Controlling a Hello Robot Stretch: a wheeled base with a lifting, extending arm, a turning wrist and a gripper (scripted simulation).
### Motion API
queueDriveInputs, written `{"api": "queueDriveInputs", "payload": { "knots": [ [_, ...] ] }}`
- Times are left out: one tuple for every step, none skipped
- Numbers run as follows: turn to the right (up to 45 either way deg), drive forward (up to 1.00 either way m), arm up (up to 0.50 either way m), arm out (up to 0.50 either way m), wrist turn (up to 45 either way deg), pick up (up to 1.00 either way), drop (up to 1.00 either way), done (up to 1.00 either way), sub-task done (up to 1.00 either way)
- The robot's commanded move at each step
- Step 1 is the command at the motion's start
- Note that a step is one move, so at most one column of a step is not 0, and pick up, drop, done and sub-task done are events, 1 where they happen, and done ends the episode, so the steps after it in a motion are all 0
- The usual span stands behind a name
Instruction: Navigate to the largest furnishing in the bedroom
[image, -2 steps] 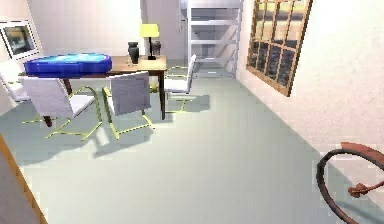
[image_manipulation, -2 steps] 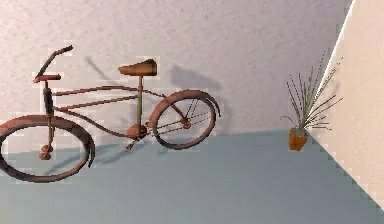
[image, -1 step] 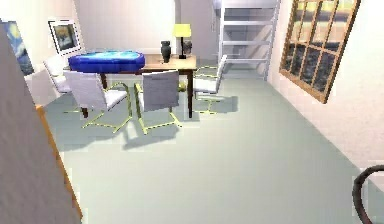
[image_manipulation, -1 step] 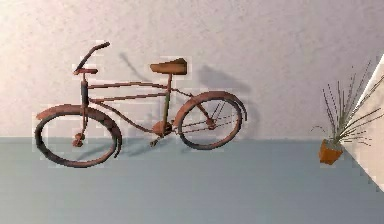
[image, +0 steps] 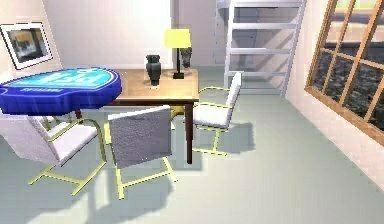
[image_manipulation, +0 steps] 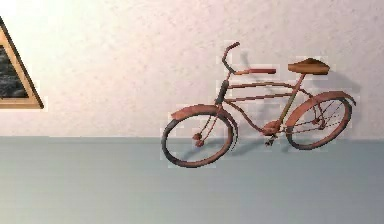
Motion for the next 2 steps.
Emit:
{"api": "queueDriveInputs", "payload": {
  "knots": [
    [-3.0, 0.00, 0.00, 0.00, 0.0, 0.00, 0.00, 0.00, 0.00],
    [0.0, 0.50, 0.00, 0.00, 0.0, 0.00, 0.00, 0.00, 0.00]
  ]
}}
